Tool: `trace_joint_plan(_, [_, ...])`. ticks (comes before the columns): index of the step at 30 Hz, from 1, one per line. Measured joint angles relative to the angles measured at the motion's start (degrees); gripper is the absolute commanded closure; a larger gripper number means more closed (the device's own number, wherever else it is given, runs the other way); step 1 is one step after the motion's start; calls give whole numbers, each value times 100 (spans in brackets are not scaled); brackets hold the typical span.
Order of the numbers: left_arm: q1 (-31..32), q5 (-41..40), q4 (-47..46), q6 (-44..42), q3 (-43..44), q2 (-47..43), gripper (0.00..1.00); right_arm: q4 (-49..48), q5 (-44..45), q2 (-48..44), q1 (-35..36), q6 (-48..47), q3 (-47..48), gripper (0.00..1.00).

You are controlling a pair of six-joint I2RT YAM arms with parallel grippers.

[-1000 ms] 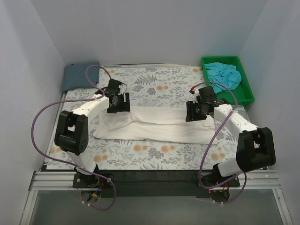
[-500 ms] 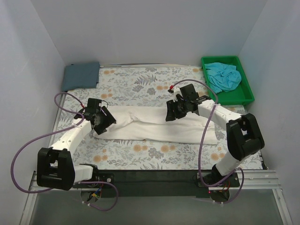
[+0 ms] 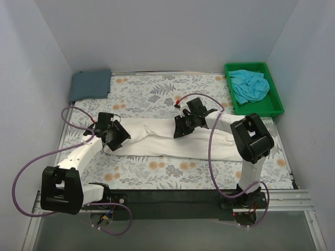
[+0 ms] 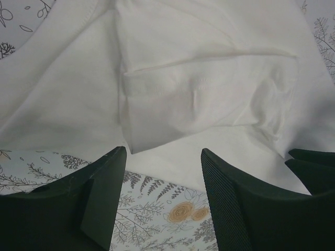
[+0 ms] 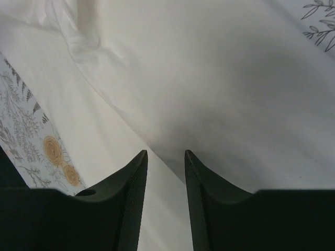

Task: Fold and stack the t-shirts
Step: Fold the tshirt

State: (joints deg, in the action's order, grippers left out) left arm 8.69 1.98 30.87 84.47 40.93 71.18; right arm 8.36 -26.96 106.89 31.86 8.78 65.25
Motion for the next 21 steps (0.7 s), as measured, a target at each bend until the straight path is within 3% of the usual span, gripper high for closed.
trace_joint_plan(10, [-295, -105, -31, 177, -98, -533, 47, -533, -127, 92, 4, -122, -415, 77])
trace_joint_plan(18, [-525, 17, -350, 302, -101, -20, 65, -667, -127, 44, 4, -157, -516, 77])
trace_joint_plan(21, [-540, 55, -549, 295, -103, 243, 67, -667, -129, 44, 4, -166, -516, 77])
